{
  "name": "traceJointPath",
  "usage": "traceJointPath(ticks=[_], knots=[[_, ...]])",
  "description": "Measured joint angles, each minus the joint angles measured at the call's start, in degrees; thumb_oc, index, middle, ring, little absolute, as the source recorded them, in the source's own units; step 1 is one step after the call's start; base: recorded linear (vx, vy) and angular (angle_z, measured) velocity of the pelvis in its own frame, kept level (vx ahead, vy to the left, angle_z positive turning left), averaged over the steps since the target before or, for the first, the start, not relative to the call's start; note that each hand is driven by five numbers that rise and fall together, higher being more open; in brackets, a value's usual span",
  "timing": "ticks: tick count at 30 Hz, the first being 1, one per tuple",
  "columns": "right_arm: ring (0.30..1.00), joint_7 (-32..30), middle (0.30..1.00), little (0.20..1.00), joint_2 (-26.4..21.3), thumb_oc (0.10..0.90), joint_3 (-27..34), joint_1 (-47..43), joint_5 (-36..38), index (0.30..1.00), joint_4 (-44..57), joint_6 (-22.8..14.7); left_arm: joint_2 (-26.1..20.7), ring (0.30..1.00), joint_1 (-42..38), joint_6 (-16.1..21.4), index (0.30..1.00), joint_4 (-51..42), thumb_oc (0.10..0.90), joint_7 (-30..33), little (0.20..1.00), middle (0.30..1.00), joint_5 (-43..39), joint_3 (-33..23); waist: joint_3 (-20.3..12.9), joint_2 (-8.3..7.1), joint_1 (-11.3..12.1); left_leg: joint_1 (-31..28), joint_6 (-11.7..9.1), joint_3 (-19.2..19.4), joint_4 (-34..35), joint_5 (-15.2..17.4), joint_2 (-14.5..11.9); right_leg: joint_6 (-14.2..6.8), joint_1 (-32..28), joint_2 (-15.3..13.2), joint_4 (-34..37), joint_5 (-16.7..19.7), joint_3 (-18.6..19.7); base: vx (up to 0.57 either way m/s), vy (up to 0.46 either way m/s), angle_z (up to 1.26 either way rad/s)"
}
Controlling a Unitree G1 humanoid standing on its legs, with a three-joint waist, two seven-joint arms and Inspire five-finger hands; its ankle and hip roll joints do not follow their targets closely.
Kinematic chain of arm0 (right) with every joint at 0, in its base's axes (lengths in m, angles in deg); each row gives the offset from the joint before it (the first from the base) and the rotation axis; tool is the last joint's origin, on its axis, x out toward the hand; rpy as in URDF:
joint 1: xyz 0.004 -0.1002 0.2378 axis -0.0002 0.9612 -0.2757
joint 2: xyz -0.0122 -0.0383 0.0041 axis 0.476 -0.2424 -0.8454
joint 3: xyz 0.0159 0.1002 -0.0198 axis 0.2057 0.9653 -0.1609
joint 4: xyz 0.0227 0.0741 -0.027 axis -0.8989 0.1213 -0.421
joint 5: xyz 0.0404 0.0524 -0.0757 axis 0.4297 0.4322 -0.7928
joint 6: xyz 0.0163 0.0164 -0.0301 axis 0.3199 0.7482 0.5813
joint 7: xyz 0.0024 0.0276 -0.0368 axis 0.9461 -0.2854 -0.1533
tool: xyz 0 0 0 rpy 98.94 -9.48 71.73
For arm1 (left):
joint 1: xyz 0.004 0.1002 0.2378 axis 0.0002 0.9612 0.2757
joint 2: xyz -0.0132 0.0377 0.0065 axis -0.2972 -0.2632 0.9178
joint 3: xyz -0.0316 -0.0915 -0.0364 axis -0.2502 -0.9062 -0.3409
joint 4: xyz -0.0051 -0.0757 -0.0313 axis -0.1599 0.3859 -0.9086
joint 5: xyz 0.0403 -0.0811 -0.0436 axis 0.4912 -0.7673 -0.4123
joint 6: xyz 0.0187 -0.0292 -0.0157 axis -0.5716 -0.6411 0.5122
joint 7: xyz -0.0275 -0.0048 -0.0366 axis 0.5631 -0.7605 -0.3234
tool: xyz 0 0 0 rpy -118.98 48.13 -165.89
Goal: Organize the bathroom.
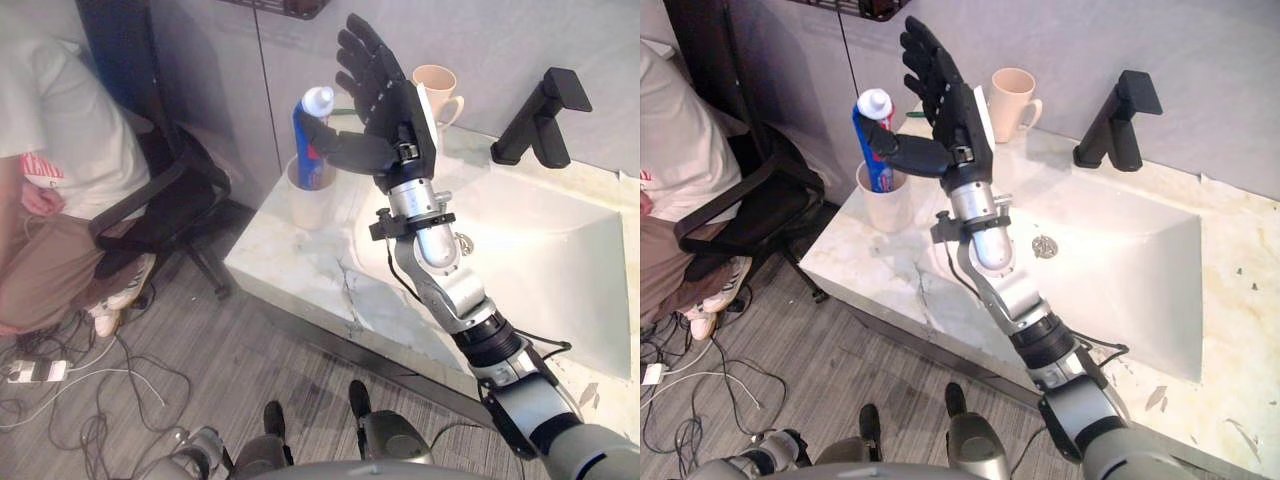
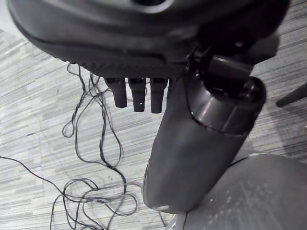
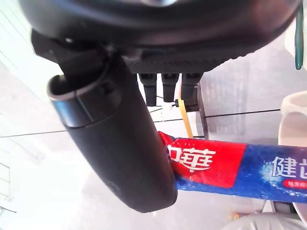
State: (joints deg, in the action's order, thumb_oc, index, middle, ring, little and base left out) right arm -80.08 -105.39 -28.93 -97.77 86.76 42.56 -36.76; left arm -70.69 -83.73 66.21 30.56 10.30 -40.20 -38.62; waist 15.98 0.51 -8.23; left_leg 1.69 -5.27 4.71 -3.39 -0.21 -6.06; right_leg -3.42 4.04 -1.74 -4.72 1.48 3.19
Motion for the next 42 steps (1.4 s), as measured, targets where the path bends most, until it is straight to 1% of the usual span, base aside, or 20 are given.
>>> traceJointPath(ticks=[6, 13, 14, 19, 22, 29, 32, 38, 42], knots=[[0.9, 1.8, 0.9, 0.9, 0.1, 0.8, -0.1, 0.1, 0.6, 0.9, -0.1, 0.1, 0.0, 0.9, -0.2, 0.0, 0.9, -0.1, 0.8, 0.0, 0.9, 0.9, 0.0, 0.4, 0.0, 0.1, -0.2, 1.0, 0.0, 0.0, -0.4, 0.0, 0.0, 0.0, 1.2, 0.0, -0.7, -0.1, 0.1, -0.01, 0.0, 0.0], [0.9, 2.5, 0.9, 0.9, 0.1, 0.8, -1.5, 1.8, 1.3, 0.9, -0.7, 0.3, 0.0, 0.9, -0.2, 0.0, 0.9, -0.1, 0.8, 0.4, 0.9, 0.9, -0.3, 0.5, 0.0, 0.13, -0.2, 1.2, 0.1, 0.1, -0.6, -0.1, 0.0, 0.1, 1.8, 0.0, -1.7, -0.4, 0.2, -0.03, 0.004, -0.01], [0.9, 2.6, 0.9, 0.9, 0.1, 0.8, -1.8, 1.8, 2.4, 0.9, -0.9, 0.5, 0.0, 0.9, -0.3, 0.0, 0.9, -0.1, 0.8, 0.5, 0.9, 0.9, -0.3, 0.5, 0.0, 0.13, -0.3, 1.7, 0.1, 0.1, -0.8, -0.1, 0.1, 0.0, 2.5, 0.0, -2.4, -0.7, 0.3, -0.04, 0.004, 0.0], [0.9, 2.9, 0.9, 0.9, 0.3, 0.8, -3.0, 1.8, 2.8, 0.9, -3.7, 2.7, 0.0, 0.9, -0.8, 0.0, 0.9, 0.0, 0.8, 0.4, 0.9, 0.9, -0.5, 0.8, 0.1, 0.37, -0.3, 2.7, 0.2, 0.0, -1.4, 0.0, 0.1, 0.0, 3.6, -0.1, -3.5, -1.1, 0.2, -0.01, 0.001, 0.0], [0.9, 4.4, 0.9, 0.9, 0.3, 0.8, -3.3, 1.8, 2.8, 0.9, -3.8, 4.1, 0.1, 0.9, -0.8, 0.0, 0.9, -0.1, 0.8, 0.4, 0.9, 0.9, -0.6, 0.8, 0.3, 0.7, -0.5, 2.9, 0.2, 0.0, -1.4, 0.0, 0.2, 0.0, 4.1, -0.1, -3.9, -1.1, 0.3, 0.0, 0.0, 0.0], [0.9, 5.4, 0.9, 0.9, 0.3, 0.8, -3.2, 1.4, 2.4, 0.9, -3.9, 6.9, 0.1, 0.9, -0.8, 0.0, 0.9, -0.1, 0.8, 0.3, 0.9, 0.9, -0.5, 0.8, 0.3, 0.72, -1.3, 2.9, 0.2, 0.0, -1.4, 0.0, 0.2, 0.0, 4.2, -0.1, -4.2, -1.4, 0.2, 0.0, 0.0, 0.0], [0.9, 6.2, 0.9, 0.9, 0.1, 0.8, -3.1, 1.4, 2.2, 0.9, -4.2, 8.9, 0.1, 0.9, -0.8, 0.0, 0.9, -0.1, 0.8, 0.1, 0.9, 0.9, -0.5, 0.8, 0.3, 0.72, -1.4, 2.9, 0.2, 0.0, -1.4, 0.0, 0.1, 0.1, 4.3, 0.0, -4.2, -1.4, 0.3, 0.0, 0.0, 0.0], [0.9, 7.0, 0.9, 0.9, 0.4, 0.8, -3.1, 1.1, 2.2, 0.9, -5.4, 9.6, 0.0, 0.9, -0.8, 0.0, 0.9, -0.1, 0.8, -0.2, 0.9, 0.9, -0.1, 0.8, 0.3, 0.7, -1.5, 2.8, 0.2, 0.1, -1.4, 0.0, 0.1, 0.0, 4.3, 0.0, -4.2, -1.4, 0.4, 0.0, 0.0, 0.0], [0.9, 7.0, 0.9, 0.9, 0.4, 0.8, -3.1, 1.0, 2.0, 0.9, -5.7, 9.3, 0.0, 0.9, -0.9, -0.1, 0.9, -0.1, 0.8, -0.2, 0.9, 0.9, 0.0, 0.8, 0.3, 0.66, -1.6, 2.7, 0.2, 0.2, -1.4, 0.0, 0.1, 0.0, 4.3, 0.0, -4.2, -1.4, 0.5, 0.0, 0.0, 0.0]])
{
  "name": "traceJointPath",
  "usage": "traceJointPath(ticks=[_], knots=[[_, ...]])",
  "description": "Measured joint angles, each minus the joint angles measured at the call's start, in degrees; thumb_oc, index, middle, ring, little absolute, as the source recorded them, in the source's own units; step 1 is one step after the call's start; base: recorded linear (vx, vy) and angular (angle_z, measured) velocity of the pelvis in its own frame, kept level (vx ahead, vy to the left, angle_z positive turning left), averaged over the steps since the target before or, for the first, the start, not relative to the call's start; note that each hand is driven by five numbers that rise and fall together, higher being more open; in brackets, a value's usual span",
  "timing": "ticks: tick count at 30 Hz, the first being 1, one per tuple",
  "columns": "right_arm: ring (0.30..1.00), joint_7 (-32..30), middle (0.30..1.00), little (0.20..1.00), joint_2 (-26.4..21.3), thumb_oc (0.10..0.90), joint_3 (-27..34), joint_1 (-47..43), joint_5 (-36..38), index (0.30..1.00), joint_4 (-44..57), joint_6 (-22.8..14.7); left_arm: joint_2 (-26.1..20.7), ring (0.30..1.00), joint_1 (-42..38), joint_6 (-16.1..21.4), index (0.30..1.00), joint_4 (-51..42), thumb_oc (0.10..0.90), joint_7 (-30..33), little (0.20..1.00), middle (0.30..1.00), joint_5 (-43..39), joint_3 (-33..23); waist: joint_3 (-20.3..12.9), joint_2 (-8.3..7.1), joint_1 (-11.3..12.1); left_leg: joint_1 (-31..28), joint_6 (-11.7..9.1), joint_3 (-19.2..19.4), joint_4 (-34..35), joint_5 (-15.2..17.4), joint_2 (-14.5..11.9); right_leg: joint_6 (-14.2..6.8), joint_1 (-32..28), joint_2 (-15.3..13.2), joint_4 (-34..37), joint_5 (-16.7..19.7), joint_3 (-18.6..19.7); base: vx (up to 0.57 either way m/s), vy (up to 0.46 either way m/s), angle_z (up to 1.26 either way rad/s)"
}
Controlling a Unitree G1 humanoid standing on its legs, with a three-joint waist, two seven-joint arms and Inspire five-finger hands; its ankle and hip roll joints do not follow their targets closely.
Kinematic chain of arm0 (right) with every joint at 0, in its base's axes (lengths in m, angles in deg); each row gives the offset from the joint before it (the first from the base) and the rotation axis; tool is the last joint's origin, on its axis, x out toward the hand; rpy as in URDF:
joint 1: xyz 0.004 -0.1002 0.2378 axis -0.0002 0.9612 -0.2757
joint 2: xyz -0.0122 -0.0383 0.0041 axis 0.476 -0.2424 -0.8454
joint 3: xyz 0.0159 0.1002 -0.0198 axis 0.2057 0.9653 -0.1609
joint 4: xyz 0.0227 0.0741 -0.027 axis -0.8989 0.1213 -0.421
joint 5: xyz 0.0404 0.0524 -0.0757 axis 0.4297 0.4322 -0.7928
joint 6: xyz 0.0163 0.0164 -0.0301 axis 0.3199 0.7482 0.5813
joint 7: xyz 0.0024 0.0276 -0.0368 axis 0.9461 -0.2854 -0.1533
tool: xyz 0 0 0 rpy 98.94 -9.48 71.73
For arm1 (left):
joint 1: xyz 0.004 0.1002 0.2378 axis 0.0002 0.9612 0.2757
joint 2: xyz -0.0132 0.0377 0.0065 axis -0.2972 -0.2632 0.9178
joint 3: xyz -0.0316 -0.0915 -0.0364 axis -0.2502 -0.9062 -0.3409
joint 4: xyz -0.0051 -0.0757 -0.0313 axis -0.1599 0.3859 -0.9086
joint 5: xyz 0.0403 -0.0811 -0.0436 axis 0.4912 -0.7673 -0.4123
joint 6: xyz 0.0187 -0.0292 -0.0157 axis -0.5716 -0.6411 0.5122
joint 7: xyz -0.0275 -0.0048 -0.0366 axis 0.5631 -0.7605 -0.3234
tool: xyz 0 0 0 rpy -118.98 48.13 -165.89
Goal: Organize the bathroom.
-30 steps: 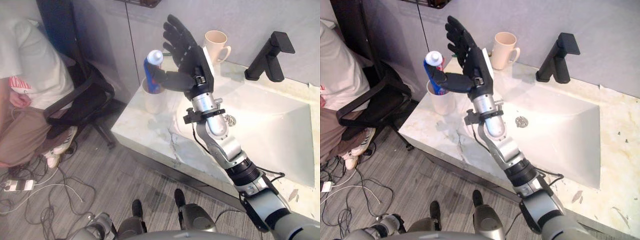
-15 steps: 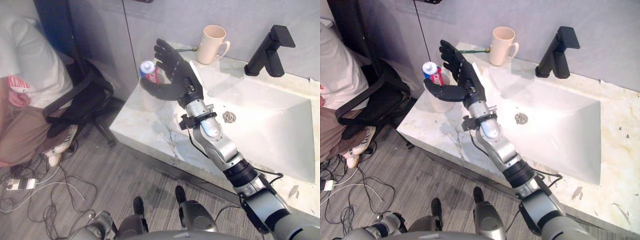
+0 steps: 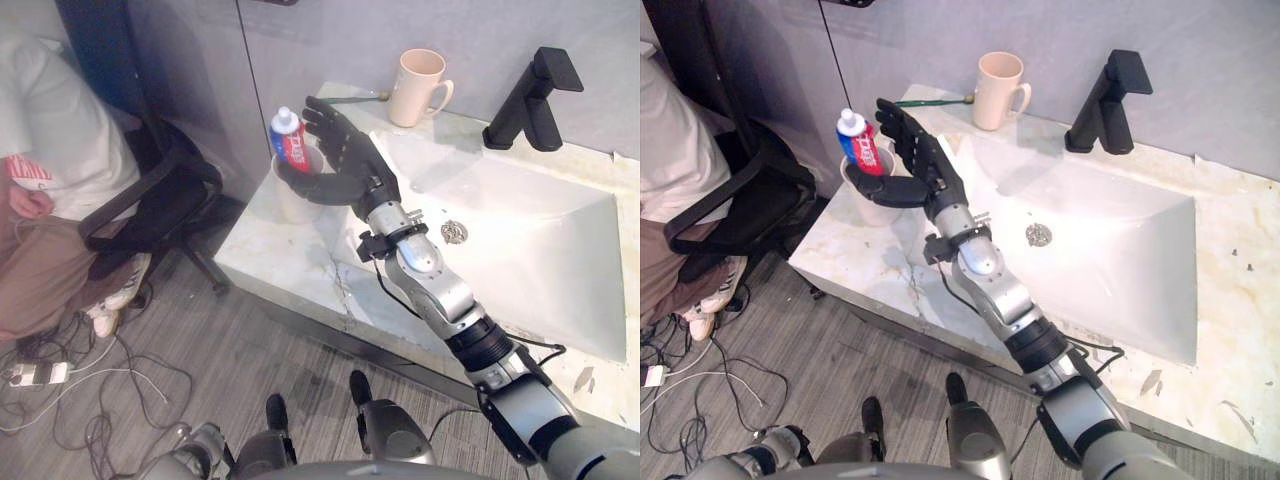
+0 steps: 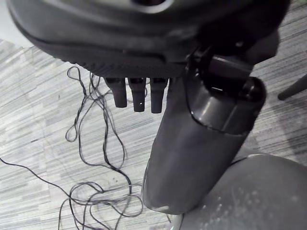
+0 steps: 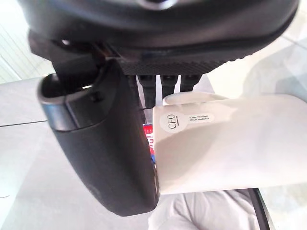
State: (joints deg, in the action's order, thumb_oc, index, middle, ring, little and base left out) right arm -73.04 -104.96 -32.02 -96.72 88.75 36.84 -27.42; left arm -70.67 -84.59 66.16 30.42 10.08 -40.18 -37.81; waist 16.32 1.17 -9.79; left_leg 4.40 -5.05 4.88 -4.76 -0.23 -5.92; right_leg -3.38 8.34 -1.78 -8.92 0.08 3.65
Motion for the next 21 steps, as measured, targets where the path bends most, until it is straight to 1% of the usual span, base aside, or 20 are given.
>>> traceJointPath(ticks=[6, 10, 14, 16, 19, 21], knots=[[0.9, -0.2, 0.9, 0.9, 0.0, 0.8, 0.0, 0.0, -2.1, 0.9, -0.1, -1.0, -0.1, 0.9, 0.0, 0.0, 0.9, 0.0, 0.8, 0.0, 0.9, 0.9, 0.0, 0.0, 0.0, -0.24, 0.0, -0.3, 0.0, 0.1, 0.0, 0.0, 0.0, 0.0, -0.2, 0.0, 0.0, 0.0, 0.1, 0.02, 0.004, -0.01], [0.9, -0.5, 0.9, 0.9, -0.2, 0.8, 0.3, 0.0, -2.2, 0.9, -0.4, -1.1, -0.3, 0.9, 0.1, -0.1, 0.9, -0.1, 0.8, 0.0, 0.9, 0.9, 0.0, -0.1, 0.1, -0.86, 0.0, -1.1, 0.0, 0.8, 0.4, 0.0, 0.1, -0.1, -0.5, 0.0, 0.1, 0.0, 0.9, 0.04, 0.02, -0.08], [0.9, -1.1, 0.9, 0.9, -0.7, 0.8, 0.6, 0.3, -2.4, 0.9, -0.4, -2.0, -0.5, 0.9, 0.3, -0.1, 0.9, 0.0, 0.8, 0.0, 0.9, 0.9, 0.0, -0.1, 0.0, -1.35, 0.0, -1.7, 0.1, 1.3, 0.9, 0.0, 0.2, -0.1, -0.5, 0.0, 0.1, 0.0, 1.5, 0.04, 0.008, -0.07], [0.9, -1.0, 0.9, 0.9, -0.8, 0.8, 1.3, 0.7, -4.1, 0.9, -0.4, -2.4, -0.6, 0.9, 0.6, 0.0, 0.9, -0.2, 0.8, 0.0, 0.9, 0.9, 0.0, -0.1, 0.0, -1.37, -0.1, -1.9, 0.1, 1.4, 1.0, 0.0, 0.2, -0.2, -0.6, 0.0, 0.1, 0.0, 1.5, 0.02, 0.004, -0.01], [0.9, -1.1, 0.9, 0.9, -1.1, 0.8, 2.9, 0.7, -4.3, 0.9, -0.4, -2.7, -0.7, 0.9, 0.8, 0.0, 0.9, -0.7, 0.8, 0.0, 0.9, 0.9, 0.0, -0.2, 0.0, -1.4, -0.1, -1.9, 0.1, 1.4, 1.0, 0.0, 0.2, -0.2, -0.6, 0.0, 0.1, 0.0, 1.5, 0.01, 0.002, 0.0], [0.9, -1.2, 0.9, 0.9, -2.3, 0.8, 3.7, 0.7, -4.3, 0.9, -0.4, -2.8, -0.8, 0.9, 0.9, 0.0, 0.9, -1.0, 0.8, -0.1, 0.9, 0.9, 0.0, -0.2, 0.0, -1.4, -0.1, -2.0, 0.2, 1.6, 1.0, 0.0, 0.2, -0.2, -0.6, 0.0, 0.1, 0.0, 1.7, 0.04, 0.005, -0.03]])
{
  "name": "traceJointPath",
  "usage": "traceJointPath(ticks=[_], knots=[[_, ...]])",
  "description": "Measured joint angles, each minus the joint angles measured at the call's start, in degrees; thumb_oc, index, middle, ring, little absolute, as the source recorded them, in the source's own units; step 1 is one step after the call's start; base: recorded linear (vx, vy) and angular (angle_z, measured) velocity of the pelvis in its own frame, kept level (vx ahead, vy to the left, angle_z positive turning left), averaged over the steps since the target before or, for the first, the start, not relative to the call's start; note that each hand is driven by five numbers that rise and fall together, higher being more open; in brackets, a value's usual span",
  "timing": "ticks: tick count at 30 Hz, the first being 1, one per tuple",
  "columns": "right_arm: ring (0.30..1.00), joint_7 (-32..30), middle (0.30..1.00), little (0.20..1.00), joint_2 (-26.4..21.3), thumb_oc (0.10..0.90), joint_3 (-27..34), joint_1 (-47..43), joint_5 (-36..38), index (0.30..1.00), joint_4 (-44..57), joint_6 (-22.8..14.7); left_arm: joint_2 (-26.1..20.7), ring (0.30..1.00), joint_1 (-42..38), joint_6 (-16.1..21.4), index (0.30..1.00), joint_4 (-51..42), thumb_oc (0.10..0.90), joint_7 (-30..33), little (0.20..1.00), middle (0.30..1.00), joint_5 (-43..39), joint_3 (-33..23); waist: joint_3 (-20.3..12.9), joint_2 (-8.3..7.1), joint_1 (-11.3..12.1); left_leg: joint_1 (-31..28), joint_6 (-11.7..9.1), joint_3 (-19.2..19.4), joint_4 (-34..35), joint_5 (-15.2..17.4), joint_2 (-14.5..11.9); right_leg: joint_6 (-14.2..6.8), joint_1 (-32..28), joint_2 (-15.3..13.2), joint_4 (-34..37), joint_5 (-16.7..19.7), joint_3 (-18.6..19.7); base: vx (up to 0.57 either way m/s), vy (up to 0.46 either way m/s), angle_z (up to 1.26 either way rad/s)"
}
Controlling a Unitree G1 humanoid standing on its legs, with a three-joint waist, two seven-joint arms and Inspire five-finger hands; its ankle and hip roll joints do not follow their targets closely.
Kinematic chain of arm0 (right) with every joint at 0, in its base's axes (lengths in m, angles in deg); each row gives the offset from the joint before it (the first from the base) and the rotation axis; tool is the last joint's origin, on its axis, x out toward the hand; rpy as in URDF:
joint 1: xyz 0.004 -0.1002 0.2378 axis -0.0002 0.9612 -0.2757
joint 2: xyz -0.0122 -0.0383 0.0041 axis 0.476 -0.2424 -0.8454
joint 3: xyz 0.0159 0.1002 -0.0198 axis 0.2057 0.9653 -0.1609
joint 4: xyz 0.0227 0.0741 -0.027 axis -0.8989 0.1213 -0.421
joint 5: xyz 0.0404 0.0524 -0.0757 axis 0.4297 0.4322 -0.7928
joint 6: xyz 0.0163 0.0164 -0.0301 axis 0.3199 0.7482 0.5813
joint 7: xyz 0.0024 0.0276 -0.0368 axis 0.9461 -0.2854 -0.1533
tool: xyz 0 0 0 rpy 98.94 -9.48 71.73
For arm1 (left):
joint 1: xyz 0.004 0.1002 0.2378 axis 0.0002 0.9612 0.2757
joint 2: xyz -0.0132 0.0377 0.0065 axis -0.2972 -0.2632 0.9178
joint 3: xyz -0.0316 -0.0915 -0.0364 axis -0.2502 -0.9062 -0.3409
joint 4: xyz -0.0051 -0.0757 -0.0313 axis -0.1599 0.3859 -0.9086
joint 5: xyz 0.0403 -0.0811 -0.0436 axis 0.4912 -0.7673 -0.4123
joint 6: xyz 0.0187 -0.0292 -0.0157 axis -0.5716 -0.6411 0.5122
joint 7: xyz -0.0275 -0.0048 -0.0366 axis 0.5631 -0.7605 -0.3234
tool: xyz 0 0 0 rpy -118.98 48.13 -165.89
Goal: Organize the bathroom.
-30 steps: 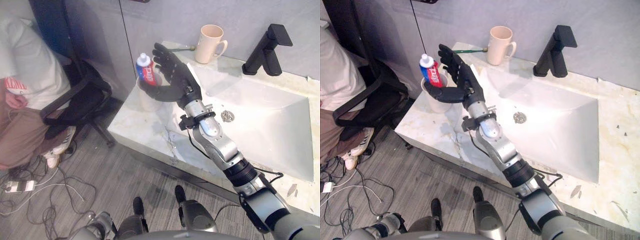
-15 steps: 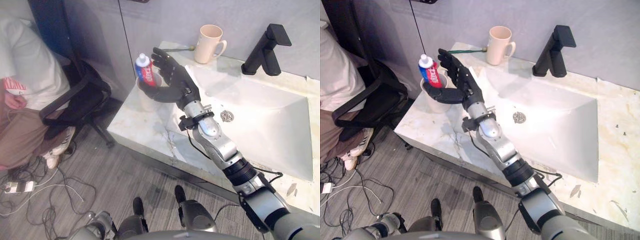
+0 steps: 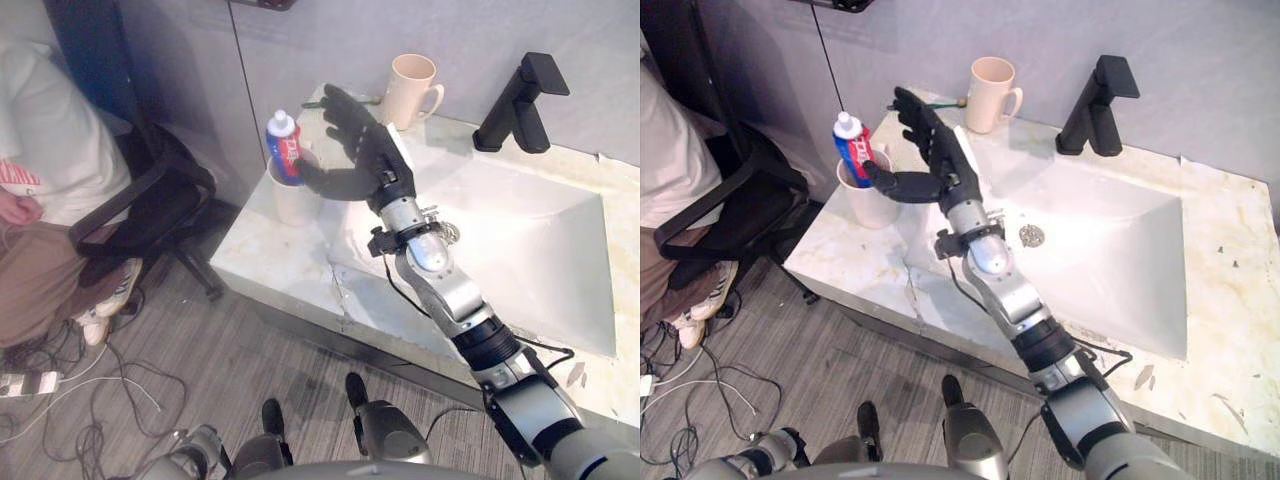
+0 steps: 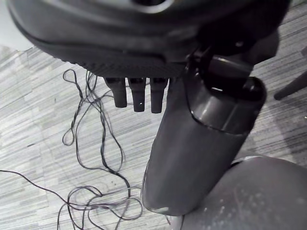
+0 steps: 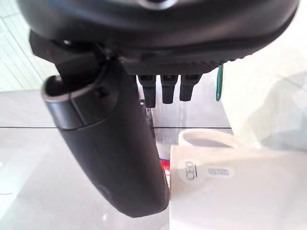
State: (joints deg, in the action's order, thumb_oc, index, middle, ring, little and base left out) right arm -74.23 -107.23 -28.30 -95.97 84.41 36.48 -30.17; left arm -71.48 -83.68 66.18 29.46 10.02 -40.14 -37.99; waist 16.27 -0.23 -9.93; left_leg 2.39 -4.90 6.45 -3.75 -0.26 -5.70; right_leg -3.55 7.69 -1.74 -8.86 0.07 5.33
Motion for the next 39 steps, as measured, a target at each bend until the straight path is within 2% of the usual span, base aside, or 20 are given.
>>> traceJointPath(ticks=[5, 8, 13, 16, 18, 20, 23, 26, 29, 33, 34, 38, 39], knots=[[0.9, -1.3, 0.9, 0.9, -2.4, 0.8, 2.3, 1.2, -0.2, 0.9, 0.0, -0.5, -0.1, 0.9, 0.4, 0.1, 0.9, -0.2, 0.8, -0.2, 0.9, 0.9, 0.0, -0.3, -0.1, -0.08, -0.4, -1.3, 0.1, 0.3, 0.3, 0.2, 0.0, -0.1, -0.8, 0.2, 0.0, -0.1, 0.8, 0.04, 0.003, -0.08], [0.9, -2.8, 0.9, 0.9, -2.9, 0.8, 4.1, 2.4, -2.5, 0.9, 0.0, -1.5, -0.2, 0.9, 0.5, 0.1, 0.9, -0.2, 0.8, -0.3, 0.9, 0.9, 0.0, -0.3, -0.2, -0.26, -1.4, -1.4, 0.2, 0.5, 0.4, 0.2, 0.0, -0.1, -0.8, 0.1, 0.0, -0.1, 1.1, 0.04, 0.006, -0.05], [0.9, -8.9, 0.9, 0.9, -4.4, 0.8, 8.9, 4.9, -9.3, 0.9, 0.0, -4.5, -0.2, 0.9, 2.5, 1.0, 0.9, -0.1, 0.8, -0.3, 0.9, 0.9, 0.0, -0.8, -1.6, -0.2, -2.8, -2.1, 0.2, 1.2, 1.1, 0.2, 0.0, -0.1, -0.9, 0.3, 0.3, 0.0, 1.6, 0.06, -0.005, -0.07], [0.9, -12.6, 0.9, 0.9, -8.7, 0.8, 14.2, 5.9, -11.1, 0.9, 0.1, -6.7, -0.2, 0.9, 3.9, 1.7, 0.9, -0.1, 0.8, -0.3, 0.9, 0.9, 0.0, -2.0, -2.3, -0.28, -3.0, -3.7, 0.1, 2.2, 2.3, 0.2, -0.1, -0.4, -1.9, 0.8, 1.3, 0.2, 2.6, 0.07, -0.034, -0.15], [0.9, -15.1, 0.9, 0.9, -12.4, 0.8, 20.0, 8.5, -10.9, 0.9, 1.4, -8.5, -0.4, 0.9, 5.4, 3.4, 0.9, -0.1, 0.8, -0.2, 0.9, 0.9, 0.0, -3.1, -3.4, -0.28, -3.2, -5.2, 0.1, 3.4, 3.5, 0.3, -0.2, -0.4, -2.7, 0.9, 2.3, 0.2, 3.5, 0.07, -0.039, -0.23], [0.9, -17.6, 0.9, 0.9, -15.0, 0.8, 24.9, 10.0, -10.6, 0.9, 1.4, -9.9, -0.5, 0.9, 7.0, 4.1, 0.9, -0.2, 0.8, -0.1, 0.9, 0.9, 0.0, -3.2, -4.5, -0.27, -4.4, -5.6, 0.1, 4.0, 4.2, 0.3, -0.2, -0.5, -2.9, 1.0, 3.0, 0.3, 3.9, 0.06, -0.022, -0.17], [0.9, -22.0, 0.9, 0.9, -21.5, 0.8, 35.2, 13.6, -6.4, 0.9, 2.7, -11.3, -0.7, 0.9, 9.0, 5.1, 0.9, -0.6, 0.8, 0.1, 0.9, 0.9, 0.0, -3.2, -4.9, -0.17, -6.6, -7.0, 0.0, 5.3, 5.1, 0.5, -0.3, -0.6, -3.6, 1.1, 3.8, 0.4, 5.0, 0.04, -0.001, -0.2], [0.9, -27.3, 0.9, 0.9, -24.7, 0.8, 42.8, 16.3, -3.0, 0.9, 3.0, -12.9, -0.8, 0.9, 9.4, 6.0, 0.9, -0.7, 0.8, -0.3, 0.9, 0.9, -0.3, -3.2, -5.7, 0.44, -9.1, -7.7, 0.0, 6.8, 5.2, 1.2, -0.7, -0.6, -3.9, 1.7, 4.2, 0.5, 6.4, 0.04, 0.033, -0.25], [0.9, -31.5, 0.9, 0.9, -29.1, 0.8, 46.8, 19.1, -0.9, 0.9, 1.6, -14.0, -0.9, 0.9, 9.1, 6.1, 0.9, -0.6, 0.8, -0.7, 0.9, 0.9, -0.6, -3.2, -6.5, 1.62, -10.9, -8.3, -0.2, 7.7, 5.8, 1.4, -0.8, -0.7, -3.8, 2.0, 4.3, 0.4, 7.5, 0.03, 0.041, -0.21], [0.9, -35.3, 0.9, 0.9, -32.5, 0.8, 51.5, 20.7, 2.8, 0.9, -2.8, -14.5, -1.0, 0.9, 9.2, 6.8, 0.9, -0.6, 0.8, -1.2, 0.9, 0.9, -2.5, -3.1, -7.4, 3.06, -12.6, -8.9, 0.2, 9.1, 6.7, 1.9, -0.8, -0.9, -3.5, 2.4, 4.4, 0.2, 8.7, 0.02, 0.021, -0.16], [0.9, -36.5, 0.9, 0.9, -33.1, 0.8, 54.4, 21.8, 3.4, 0.9, -4.5, -14.6, -0.8, 0.9, 9.0, 7.1, 0.9, -0.7, 0.8, -1.4, 0.9, 0.9, -2.9, -3.1, -7.6, 3.19, -13.1, -8.9, 0.2, 9.5, 7.1, 1.8, -0.8, -0.9, -3.0, 2.5, 4.4, 0.3, 9.0, 0.01, 0.022, -0.15], [0.9, -39.3, 0.9, 0.9, -34.9, 0.8, 59.6, 24.3, 8.7, 0.9, -12.1, -14.8, -0.7, 0.9, 9.0, 7.2, 0.9, -0.6, 0.8, -1.5, 0.9, 0.9, -2.9, -3.1, -7.9, 3.73, -14.4, -8.9, 0.1, 9.8, 7.3, 1.8, -1.0, -0.9, -2.6, 2.8, 4.3, 0.2, 9.3, 0.0, 0.015, -0.06], [0.9, -39.7, 0.9, 0.9, -35.8, 0.8, 61.8, 26.6, 10.5, 0.9, -15.9, -15.1, -0.7, 0.9, 8.8, 7.4, 0.9, -0.7, 0.8, -1.3, 0.9, 0.9, -3.7, -3.1, -7.9, 3.76, -14.0, -8.8, 0.2, 9.9, 7.7, 1.7, -1.0, -0.9, -2.4, 2.8, 4.2, 0.2, 9.3, -0.02, 0.012, -0.06]])
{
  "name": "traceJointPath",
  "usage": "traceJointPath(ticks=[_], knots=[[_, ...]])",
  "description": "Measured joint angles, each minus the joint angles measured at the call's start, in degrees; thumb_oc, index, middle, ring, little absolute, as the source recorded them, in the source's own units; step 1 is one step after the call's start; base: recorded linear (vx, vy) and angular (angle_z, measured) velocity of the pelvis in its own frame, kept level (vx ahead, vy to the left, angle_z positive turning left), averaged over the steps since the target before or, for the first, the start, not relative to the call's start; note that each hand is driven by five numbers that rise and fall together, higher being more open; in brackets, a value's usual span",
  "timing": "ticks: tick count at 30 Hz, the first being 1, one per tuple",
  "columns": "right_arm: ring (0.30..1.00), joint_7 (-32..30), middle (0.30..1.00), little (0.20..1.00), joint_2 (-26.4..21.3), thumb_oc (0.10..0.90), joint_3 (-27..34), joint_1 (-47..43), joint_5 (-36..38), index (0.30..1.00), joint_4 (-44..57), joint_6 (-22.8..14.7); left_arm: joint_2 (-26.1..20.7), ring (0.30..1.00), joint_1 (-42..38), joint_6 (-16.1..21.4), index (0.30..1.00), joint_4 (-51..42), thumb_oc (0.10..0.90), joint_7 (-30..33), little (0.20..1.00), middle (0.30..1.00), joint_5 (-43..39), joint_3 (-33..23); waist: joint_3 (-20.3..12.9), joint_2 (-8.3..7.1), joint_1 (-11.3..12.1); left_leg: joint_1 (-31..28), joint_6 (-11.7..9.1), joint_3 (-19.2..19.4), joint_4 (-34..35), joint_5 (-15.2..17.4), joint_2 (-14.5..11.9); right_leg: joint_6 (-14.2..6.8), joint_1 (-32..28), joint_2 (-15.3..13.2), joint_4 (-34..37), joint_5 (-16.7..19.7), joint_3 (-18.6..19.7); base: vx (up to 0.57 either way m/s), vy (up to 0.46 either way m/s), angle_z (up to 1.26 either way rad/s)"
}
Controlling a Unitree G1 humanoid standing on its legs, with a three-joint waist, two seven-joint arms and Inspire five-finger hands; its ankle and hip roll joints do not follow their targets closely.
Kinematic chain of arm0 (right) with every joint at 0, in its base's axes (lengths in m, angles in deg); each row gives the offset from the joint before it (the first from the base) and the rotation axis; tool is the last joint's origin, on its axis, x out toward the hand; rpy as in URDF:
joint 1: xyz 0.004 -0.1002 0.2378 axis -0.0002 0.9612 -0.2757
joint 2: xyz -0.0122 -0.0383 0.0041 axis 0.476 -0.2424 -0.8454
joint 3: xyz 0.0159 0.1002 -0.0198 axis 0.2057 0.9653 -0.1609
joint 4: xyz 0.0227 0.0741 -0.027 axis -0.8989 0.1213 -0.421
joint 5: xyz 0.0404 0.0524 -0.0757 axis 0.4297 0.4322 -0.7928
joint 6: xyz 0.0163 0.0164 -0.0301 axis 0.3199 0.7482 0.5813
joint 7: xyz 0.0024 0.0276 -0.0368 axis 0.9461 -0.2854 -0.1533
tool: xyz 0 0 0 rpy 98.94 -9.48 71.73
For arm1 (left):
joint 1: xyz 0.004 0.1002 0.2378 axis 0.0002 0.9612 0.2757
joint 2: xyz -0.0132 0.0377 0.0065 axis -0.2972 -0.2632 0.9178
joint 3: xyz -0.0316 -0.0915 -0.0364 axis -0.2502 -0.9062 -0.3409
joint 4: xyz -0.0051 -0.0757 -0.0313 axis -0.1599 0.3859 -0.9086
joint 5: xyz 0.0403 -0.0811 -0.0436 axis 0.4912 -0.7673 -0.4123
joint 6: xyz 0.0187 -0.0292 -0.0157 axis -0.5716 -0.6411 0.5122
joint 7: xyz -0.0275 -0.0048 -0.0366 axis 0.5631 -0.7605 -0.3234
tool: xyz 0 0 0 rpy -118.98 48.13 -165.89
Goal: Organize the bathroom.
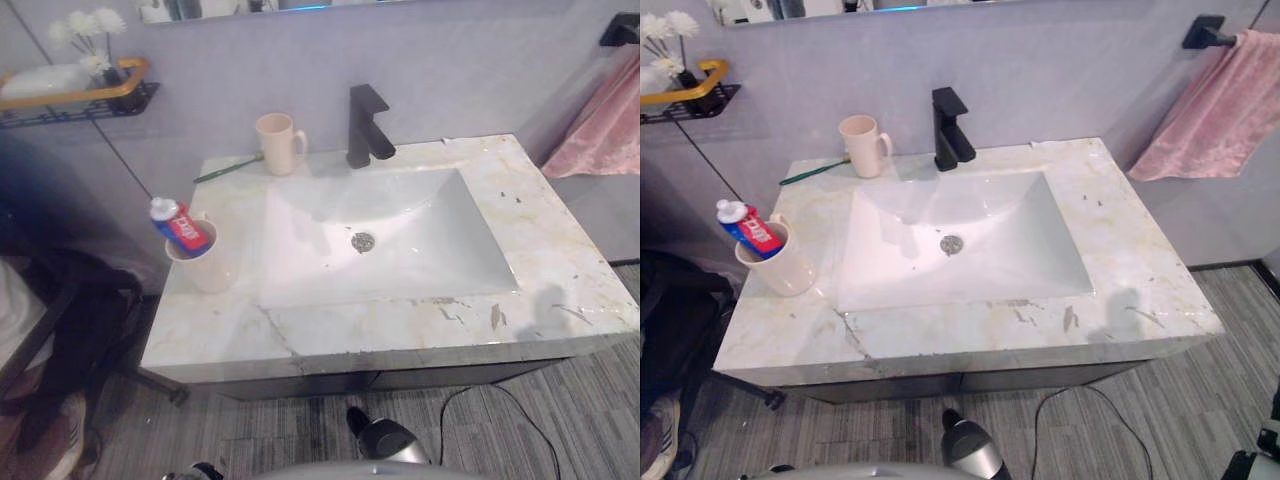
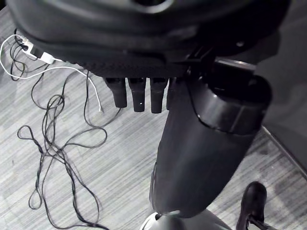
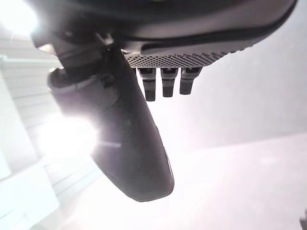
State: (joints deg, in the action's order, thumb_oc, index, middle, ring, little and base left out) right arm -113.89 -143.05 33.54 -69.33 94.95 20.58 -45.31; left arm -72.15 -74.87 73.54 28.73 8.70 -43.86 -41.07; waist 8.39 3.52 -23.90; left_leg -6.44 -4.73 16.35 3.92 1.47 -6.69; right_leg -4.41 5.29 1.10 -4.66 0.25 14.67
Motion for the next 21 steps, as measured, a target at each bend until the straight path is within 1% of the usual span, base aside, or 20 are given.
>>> traceJointPath(ticks=[2, 6, 9, 12, 13, 15, 16, 17, 18, 19, 21], knots=[[0.9, -1.2, 0.9, 0.9, -0.3, 0.8, 2.9, 0.2, 5.1, 0.9, -4.7, 0.1, 0.1, 0.9, 0.2, -0.1, 0.9, 0.1, 0.8, 0.2, 0.9, 0.9, -1.3, 0.0, 0.0, 0.07, -0.2, 0.1, 0.0, 0.6, 0.4, -0.1, 0.1, 0.0, 0.6, 0.1, -0.2, 0.0, 0.3, -0.02, 0.017, -0.11], [0.9, -2.4, 0.9, 0.9, -0.3, 0.8, 8.5, 1.3, 10.7, 0.9, -11.7, 0.8, 0.1, 0.9, 0.3, -0.1, 0.9, 0.2, 0.8, 0.3, 0.9, 0.9, -1.4, 0.1, 0.0, 0.09, -0.6, 0.2, 0.0, 0.8, 0.4, 0.1, 0.1, 0.0, 0.9, 0.1, -0.3, -0.2, 0.6, -0.01, 0.007, -0.03], [0.9, -3.0, 0.9, 0.9, -0.3, 0.8, 10.9, 2.4, 13.9, 0.9, -16.3, 2.1, 0.2, 0.9, 0.4, -0.1, 0.9, 0.1, 0.8, 0.5, 0.9, 0.9, -1.4, 0.2, 0.1, 0.16, -1.0, 0.9, 0.0, 1.0, 0.4, 0.1, 0.2, -0.1, 1.9, 0.1, -1.0, -0.4, 0.8, 0.0, 0.008, -0.02], [0.9, -4.3, 0.9, 0.9, -0.3, 0.8, 11.4, 3.2, 16.7, 0.9, -20.1, 3.2, 0.3, 0.9, 0.3, -0.2, 0.9, 0.1, 0.8, 1.1, 0.9, 0.9, -1.4, 0.3, 0.2, 0.25, -1.4, 1.1, 0.0, 1.1, 0.4, 0.1, 0.3, -0.1, 2.4, 0.1, -1.5, -0.8, 0.9, 0.0, 0.0, 0.0], [0.9, -4.7, 0.9, 0.9, -0.3, 0.8, 11.5, 4.0, 17.9, 0.9, -21.4, 4.3, 0.3, 0.9, 0.2, -0.1, 0.9, -0.2, 0.8, 1.4, 0.9, 0.9, -1.4, 0.5, 0.2, 0.31, -1.4, 1.2, 0.1, 1.0, 0.4, 0.1, 0.3, -0.1, 2.6, 0.1, -2.0, -1.1, 0.7, 0.0, 0.0, 0.0], [0.9, -5.0, 0.9, 0.9, -0.2, 0.8, 11.4, 5.0, 19.4, 0.9, -23.3, 4.8, 0.3, 0.9, 0.0, -0.3, 0.9, -0.2, 0.8, 1.5, 0.9, 0.9, -1.4, 0.6, 0.3, 0.37, -1.4, 1.2, 0.1, 1.0, 0.4, 0.2, 0.3, 0.0, 2.8, 0.1, -2.4, -1.5, 0.6, -0.01, 0.01, 0.05], [0.9, -5.1, 0.9, 0.9, 0.0, 0.8, 11.3, 5.2, 20.6, 0.9, -26.9, 5.4, 0.3, 0.9, -0.2, -0.3, 0.9, -0.4, 0.8, 1.5, 0.9, 0.9, -1.4, 0.6, 0.4, 0.38, -1.3, 1.2, 0.1, 0.9, 0.5, 0.2, 0.3, 0.0, 2.8, 0.1, -2.5, -1.6, 0.5, -0.01, 0.003, 0.06], [0.9, -5.5, 0.9, 0.9, 0.3, 0.8, 11.0, 5.1, 21.7, 0.9, -28.0, 6.1, 0.3, 0.9, -0.2, -0.3, 0.9, -0.4, 0.8, 1.5, 0.9, 0.9, -1.4, 0.6, 0.4, 0.37, -1.3, 1.3, 0.1, 0.9, 0.5, 0.2, 0.3, 0.0, 2.9, 0.1, -2.6, -1.7, 0.5, -0.01, -0.001, 0.05], [0.9, -6.3, 0.9, 0.9, 1.4, 0.8, 10.7, 5.0, 23.5, 0.9, -28.9, 7.2, 0.3, 0.9, -0.3, -0.4, 0.9, -0.4, 0.8, 1.5, 0.9, 0.9, -1.4, 0.6, 0.4, 0.38, -1.3, 1.5, 0.1, 0.9, 0.5, 0.2, 0.3, 0.0, 3.1, 0.1, -2.7, -1.8, 0.4, 0.0, 0.0, 0.0], [0.9, -7.1, 0.9, 0.9, 3.1, 0.8, 10.2, 5.1, 25.6, 0.9, -29.0, 7.4, 0.3, 0.9, -0.3, -0.4, 0.9, -0.4, 0.8, 1.5, 0.9, 0.9, -1.4, 0.6, 0.4, 0.43, -1.4, 1.8, 0.1, 0.9, 0.5, 0.2, 0.3, 0.0, 3.5, 0.1, -3.0, -1.9, 0.4, 0.0, 0.0, 0.0], [0.9, -9.1, 0.9, 0.9, 6.4, 0.8, 8.0, 5.8, 32.7, 0.9, -31.2, 7.3, 0.3, 0.9, -1.2, -0.8, 0.9, -0.4, 0.8, 1.4, 0.9, 0.9, -1.4, 0.6, 1.0, 0.26, -1.4, 1.9, -0.3, 0.8, 0.3, -0.2, 0.3, 0.1, 3.6, 0.1, -3.4, -2.1, 0.1, 0.0, -0.002, 0.04]])
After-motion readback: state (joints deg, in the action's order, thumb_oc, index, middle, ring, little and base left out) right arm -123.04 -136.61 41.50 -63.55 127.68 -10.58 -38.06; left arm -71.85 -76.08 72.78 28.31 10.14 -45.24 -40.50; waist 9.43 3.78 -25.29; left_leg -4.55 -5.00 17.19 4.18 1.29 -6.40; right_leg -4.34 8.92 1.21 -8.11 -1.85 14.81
